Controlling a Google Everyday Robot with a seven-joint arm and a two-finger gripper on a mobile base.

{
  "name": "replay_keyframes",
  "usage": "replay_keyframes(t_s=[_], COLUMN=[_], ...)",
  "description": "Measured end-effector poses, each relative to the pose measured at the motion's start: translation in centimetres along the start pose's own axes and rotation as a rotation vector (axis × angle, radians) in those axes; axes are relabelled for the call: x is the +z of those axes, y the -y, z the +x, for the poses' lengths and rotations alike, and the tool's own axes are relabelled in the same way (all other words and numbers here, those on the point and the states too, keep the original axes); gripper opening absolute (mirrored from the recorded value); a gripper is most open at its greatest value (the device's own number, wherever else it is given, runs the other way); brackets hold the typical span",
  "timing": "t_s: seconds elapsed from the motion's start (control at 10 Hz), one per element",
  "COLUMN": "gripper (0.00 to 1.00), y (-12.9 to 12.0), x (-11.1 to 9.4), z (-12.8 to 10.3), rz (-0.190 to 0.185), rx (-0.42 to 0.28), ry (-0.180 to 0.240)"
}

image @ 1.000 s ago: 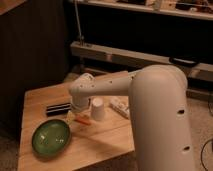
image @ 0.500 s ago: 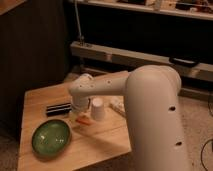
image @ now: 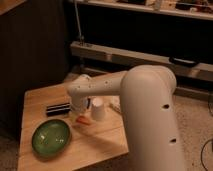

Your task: Drag the pepper across the table

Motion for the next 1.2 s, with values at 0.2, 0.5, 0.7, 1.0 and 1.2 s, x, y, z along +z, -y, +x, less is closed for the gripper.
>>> replay_keyframes(t_s=[0.2,0.5,0.7,1.0,1.2], gripper=[0.58,0.58,0.58,0.58,0.58], y=[-0.1,-0.1,-0.1,-0.2,-0.2], x=[0.4,0.7,0.9,1.3,1.3], z=[-0.1,-0.4,-0.6,-0.8,-0.9], rz=[0.006,0.014,0.018,0.025,0.029], rx=[-0.004,-0.006,-0.006,-0.007,-0.006], ry=[-0.007,-0.01,-0.011,-0.015,-0.016])
